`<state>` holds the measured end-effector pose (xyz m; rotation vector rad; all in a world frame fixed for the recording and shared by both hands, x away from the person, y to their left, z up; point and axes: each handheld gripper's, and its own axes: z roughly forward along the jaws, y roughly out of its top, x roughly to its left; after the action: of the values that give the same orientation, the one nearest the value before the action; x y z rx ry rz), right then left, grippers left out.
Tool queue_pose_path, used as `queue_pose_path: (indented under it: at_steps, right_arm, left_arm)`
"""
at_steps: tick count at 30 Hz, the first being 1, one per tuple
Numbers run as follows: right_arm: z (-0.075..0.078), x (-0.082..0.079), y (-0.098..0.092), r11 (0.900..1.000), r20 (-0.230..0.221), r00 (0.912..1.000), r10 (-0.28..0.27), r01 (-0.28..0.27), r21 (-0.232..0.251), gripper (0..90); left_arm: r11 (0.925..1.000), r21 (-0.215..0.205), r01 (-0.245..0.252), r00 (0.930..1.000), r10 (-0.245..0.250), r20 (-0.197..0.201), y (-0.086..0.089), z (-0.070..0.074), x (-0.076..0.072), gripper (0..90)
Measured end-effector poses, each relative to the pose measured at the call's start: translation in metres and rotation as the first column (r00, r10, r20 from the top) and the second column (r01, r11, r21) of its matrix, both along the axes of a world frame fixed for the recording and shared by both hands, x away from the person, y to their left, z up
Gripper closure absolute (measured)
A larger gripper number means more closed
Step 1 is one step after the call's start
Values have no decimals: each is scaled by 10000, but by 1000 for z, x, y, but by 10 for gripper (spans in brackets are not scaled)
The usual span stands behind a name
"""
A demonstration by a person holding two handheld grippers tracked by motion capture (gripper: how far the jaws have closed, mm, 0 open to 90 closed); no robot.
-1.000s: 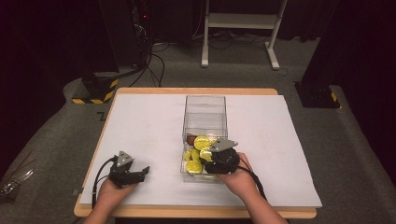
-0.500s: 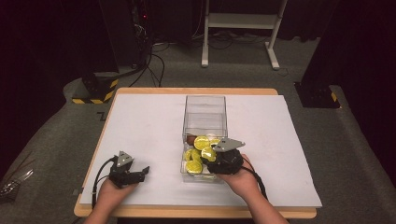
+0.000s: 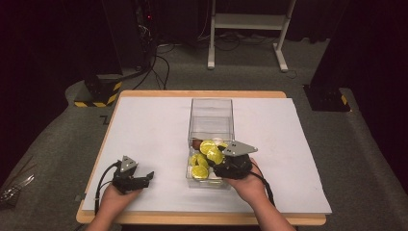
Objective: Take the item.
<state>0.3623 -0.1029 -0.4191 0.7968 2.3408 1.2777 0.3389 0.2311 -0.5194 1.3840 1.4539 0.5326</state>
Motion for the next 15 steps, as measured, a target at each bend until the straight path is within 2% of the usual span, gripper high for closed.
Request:
queue_pose_path:
  at_steps: [7,11,15]
  right_arm:
    - [1,0,-1,9999,18,10000,-21,20,156,386]
    - [7,-1,-6,9994,106,9999,40,-43,350,386]
    - [11,-2,-9,9995,237,9997,0,-8,329,386]
  left_arm:
    - [10000,8,-26,10000,26,11,0,0,0,215]
    - [10000,8,-73,10000,73,40,-1,0,0,215]
    - [10000,7,-78,10000,78,47,-1,0,0,216]
